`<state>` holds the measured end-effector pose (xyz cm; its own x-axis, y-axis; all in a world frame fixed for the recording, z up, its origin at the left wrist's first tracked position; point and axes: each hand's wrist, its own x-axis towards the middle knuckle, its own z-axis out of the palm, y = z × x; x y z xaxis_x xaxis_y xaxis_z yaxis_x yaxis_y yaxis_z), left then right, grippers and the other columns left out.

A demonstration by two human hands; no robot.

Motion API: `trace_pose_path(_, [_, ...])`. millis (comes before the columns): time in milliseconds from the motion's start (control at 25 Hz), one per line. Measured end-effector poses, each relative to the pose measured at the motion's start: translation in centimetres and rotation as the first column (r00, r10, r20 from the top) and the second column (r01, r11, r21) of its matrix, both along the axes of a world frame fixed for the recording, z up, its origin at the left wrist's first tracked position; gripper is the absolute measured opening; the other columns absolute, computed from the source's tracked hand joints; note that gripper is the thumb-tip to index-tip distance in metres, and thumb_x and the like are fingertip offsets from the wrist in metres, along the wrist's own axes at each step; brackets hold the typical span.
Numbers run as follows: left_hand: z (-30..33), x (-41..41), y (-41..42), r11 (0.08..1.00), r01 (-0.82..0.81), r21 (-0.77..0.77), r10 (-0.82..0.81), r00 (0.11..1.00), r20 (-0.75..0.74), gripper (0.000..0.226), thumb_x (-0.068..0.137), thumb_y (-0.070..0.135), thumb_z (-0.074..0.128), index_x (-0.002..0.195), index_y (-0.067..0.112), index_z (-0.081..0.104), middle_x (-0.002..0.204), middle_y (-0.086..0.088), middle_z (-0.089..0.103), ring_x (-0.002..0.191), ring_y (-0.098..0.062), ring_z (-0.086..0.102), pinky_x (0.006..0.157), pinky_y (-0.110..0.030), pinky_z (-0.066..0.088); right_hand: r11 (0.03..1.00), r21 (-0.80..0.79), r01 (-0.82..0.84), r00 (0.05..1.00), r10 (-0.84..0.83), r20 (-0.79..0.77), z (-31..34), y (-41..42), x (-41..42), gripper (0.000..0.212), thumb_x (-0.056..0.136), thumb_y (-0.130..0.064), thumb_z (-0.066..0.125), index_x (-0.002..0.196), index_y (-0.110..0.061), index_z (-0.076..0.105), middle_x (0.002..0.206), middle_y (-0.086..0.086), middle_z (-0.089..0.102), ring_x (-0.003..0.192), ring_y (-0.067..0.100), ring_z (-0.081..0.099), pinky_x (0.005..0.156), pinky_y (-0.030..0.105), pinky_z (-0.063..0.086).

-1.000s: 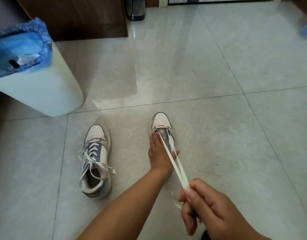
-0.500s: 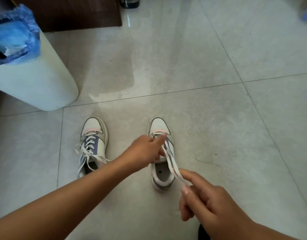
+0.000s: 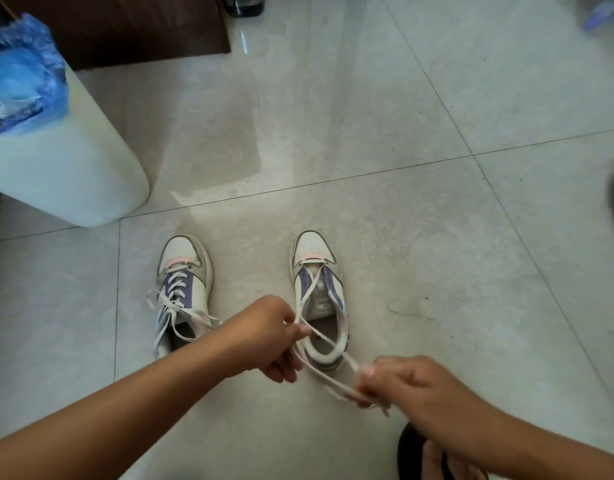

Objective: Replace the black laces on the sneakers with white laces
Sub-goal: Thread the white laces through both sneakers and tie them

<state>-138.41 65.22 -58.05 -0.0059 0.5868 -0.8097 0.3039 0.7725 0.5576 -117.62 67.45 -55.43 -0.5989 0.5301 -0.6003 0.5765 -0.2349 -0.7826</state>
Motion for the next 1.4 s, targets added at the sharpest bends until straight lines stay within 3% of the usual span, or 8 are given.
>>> trace_pose_path(240, [-1.7, -5.5, -1.1, 0.941, -0.158, 0.299, 0.248, 0.924, -0.292, 0.014, 0.093, 0.02, 0.056, 0.081, 0.012, 0.056, 0.06, 0.001, 0.068, 0.065, -0.016, 0.064, 0.063, -0.028, 0.045, 0.893, 0.302, 0.333, 0.905, -0.392, 0.163, -0.2, 7.9, 5.4, 0.036, 0.092, -0.028, 0.055, 0.065, -0.016, 0.076, 0.056, 0.003, 0.065, 0.064, 0.02, 0.062, 0.078, 0.028, 0.048])
trace_pose_path(400, [-3.0, -8.1, -2.7, 0.785, 0.496, 0.372, -0.024, 0.624, -0.781, 0.012, 0.078, 0.005, 0.069, 0.074, 0.008, 0.058, 0.065, -0.007, 0.06, 0.059, -0.029, 0.058, 0.052, -0.029, 0.041, 0.874, 0.307, 0.377, 0.868, -0.449, 0.213, -1.3, 12.4, 9.0, 0.039, 0.094, -0.029, 0.053, 0.068, -0.005, 0.072, 0.048, -0.001, 0.044, 0.055, 0.022, 0.045, 0.073, 0.041, 0.05])
trace_pose_path(520, [-4.3, -7.2, -4.3, 0.629, 0.747, 0.217, -0.282, 0.48, -0.831, 0.042, 0.037, 0.013, 0.09, 0.061, 0.012, 0.056, 0.05, -0.004, 0.053, 0.04, -0.025, 0.052, 0.042, -0.022, 0.038, 0.949, 0.312, -0.054, 0.735, -0.173, 0.655, -4.5, 14.6, 10.0, 0.034, 0.096, -0.03, 0.05, 0.079, -0.008, 0.07, 0.071, 0.005, 0.061, 0.068, 0.025, 0.056, 0.072, 0.033, 0.044])
trace_pose_path(600, [-3.6, -5.6, -4.9, 0.523, 0.852, 0.039, -0.502, 0.344, -0.794, 0.046, 0.051, 0.045, 0.087, 0.073, 0.015, 0.061, 0.065, -0.002, 0.063, 0.058, -0.023, 0.063, 0.051, -0.024, 0.043, 0.845, 0.259, -0.469, 0.522, 0.028, 0.853, -6.2, 14.4, 8.2, 0.031, 0.096, -0.036, 0.047, 0.092, -0.014, 0.068, 0.102, 0.008, 0.061, 0.09, 0.027, 0.058, 0.078, 0.033, 0.045])
trace_pose_path(760, [-4.6, -4.1, -0.2, 0.848, 0.529, 0.039, -0.331, 0.585, -0.74, 0.038, 0.098, 0.049, 0.035, 0.084, 0.016, 0.05, 0.1, -0.01, 0.063, 0.094, -0.029, 0.058, 0.067, -0.031, 0.036, 0.786, 0.426, -0.448, 0.816, 0.165, 0.554, -7.8, 12.3, -1.5, 0.023, 0.095, -0.032, 0.05, 0.109, -0.018, 0.063, 0.111, 0.002, 0.062, 0.1, 0.019, 0.056, 0.082, 0.027, 0.04])
trace_pose_path(960, [-8.4, -2.7, 5.6, 0.986, 0.156, 0.056, -0.117, 0.895, -0.431, 0.054, 0.096, 0.046, 0.044, 0.108, -0.004, 0.06, 0.115, -0.021, 0.062, 0.106, -0.034, 0.058, 0.069, -0.029, 0.035, 0.895, 0.301, -0.328, 0.869, 0.161, 0.469, -10.5, 10.2, -9.5, 0.043, 0.089, -0.044, 0.059, 0.114, -0.012, 0.044, 0.099, 0.005, 0.055, 0.09, 0.023, 0.052, 0.073, 0.03, 0.038])
trace_pose_path(1200, [-8.9, -3.4, 6.8, 0.982, 0.042, 0.182, -0.016, 0.99, -0.143, 0.031, 0.094, 0.03, 0.055, 0.07, 0.01, 0.057, 0.066, -0.005, 0.054, 0.06, -0.016, 0.049, 0.056, -0.023, 0.038, 0.796, 0.465, -0.388, 0.861, 0.132, 0.491, -11.8, 9.7, -10.3, 0.033, 0.09, -0.026, 0.054, 0.116, -0.009, 0.04, 0.108, 0.016, 0.061, 0.092, 0.033, 0.057, 0.068, 0.033, 0.039])
trace_pose_path(1400, [-8.3, -4.9, 5.1, 0.964, -0.225, 0.144, 0.193, 0.959, 0.205, 0.025, 0.097, 0.023, 0.05, 0.082, 0.007, 0.061, 0.056, -0.002, 0.049, 0.052, -0.016, 0.052, 0.069, -0.032, 0.054, 0.584, 0.64, -0.498, 0.819, 0.075, 0.569, -11.9, 11.6, -7.7, 0.037, 0.087, -0.018, 0.056, 0.123, -0.02, 0.049, 0.105, 0.015, 0.06, 0.091, 0.034, 0.058, 0.065, 0.035, 0.042])
